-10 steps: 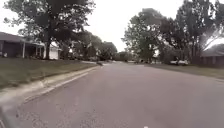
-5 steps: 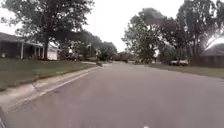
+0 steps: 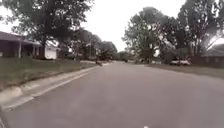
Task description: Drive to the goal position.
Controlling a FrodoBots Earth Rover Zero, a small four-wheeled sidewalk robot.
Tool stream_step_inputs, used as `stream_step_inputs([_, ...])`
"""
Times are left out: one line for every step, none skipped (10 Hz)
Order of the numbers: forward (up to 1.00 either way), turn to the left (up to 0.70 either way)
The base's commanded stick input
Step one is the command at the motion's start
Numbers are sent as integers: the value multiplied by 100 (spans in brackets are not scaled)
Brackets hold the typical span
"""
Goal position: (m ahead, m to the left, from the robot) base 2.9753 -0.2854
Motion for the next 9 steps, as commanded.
stream_step_inputs([70, 0])
stream_step_inputs([70, 0])
stream_step_inputs([70, 0])
stream_step_inputs([70, 0])
stream_step_inputs([70, 0])
stream_step_inputs([70, 0])
stream_step_inputs([70, 0])
stream_step_inputs([70, 0])
stream_step_inputs([70, 0])
